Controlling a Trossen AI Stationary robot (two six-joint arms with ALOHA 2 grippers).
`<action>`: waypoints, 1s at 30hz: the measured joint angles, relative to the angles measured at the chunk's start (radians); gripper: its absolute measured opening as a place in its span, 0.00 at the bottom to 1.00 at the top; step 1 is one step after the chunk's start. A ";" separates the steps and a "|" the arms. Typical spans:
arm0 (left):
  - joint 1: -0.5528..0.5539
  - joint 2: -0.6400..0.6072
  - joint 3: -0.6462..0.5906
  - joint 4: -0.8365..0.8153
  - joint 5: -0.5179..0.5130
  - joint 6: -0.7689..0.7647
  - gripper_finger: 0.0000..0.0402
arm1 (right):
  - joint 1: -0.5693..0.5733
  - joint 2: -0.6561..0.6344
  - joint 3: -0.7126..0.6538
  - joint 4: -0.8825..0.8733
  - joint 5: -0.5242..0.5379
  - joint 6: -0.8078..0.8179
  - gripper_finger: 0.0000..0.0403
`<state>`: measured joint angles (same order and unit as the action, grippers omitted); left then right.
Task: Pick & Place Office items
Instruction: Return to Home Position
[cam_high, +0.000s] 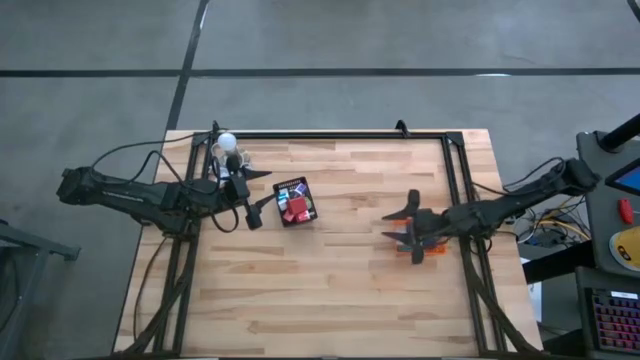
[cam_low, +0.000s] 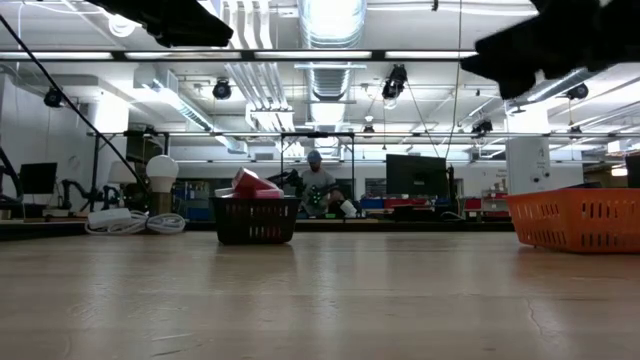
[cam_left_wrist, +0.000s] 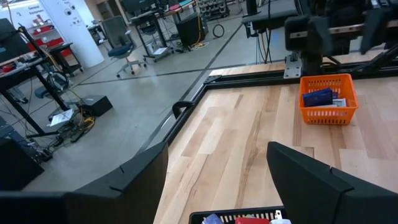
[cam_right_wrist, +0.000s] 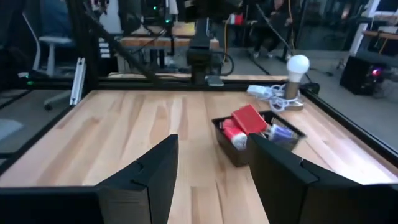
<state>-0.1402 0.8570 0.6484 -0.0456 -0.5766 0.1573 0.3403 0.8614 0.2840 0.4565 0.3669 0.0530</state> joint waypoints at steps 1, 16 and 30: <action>0.000 0.000 0.000 0.000 0.000 0.000 0.69 | 0.000 -0.038 -0.036 0.009 0.003 -0.003 0.46; 0.000 0.000 0.000 0.000 0.000 0.000 0.69 | 0.007 -0.349 -0.275 0.010 -0.001 -0.014 0.46; 0.000 0.000 0.000 0.000 0.000 0.000 0.69 | 0.058 -0.466 -0.275 -0.030 0.126 -0.128 0.46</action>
<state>-0.1399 0.8570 0.6484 -0.0456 -0.5767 0.1572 0.3986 0.3953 0.0090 0.4267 0.4927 -0.0755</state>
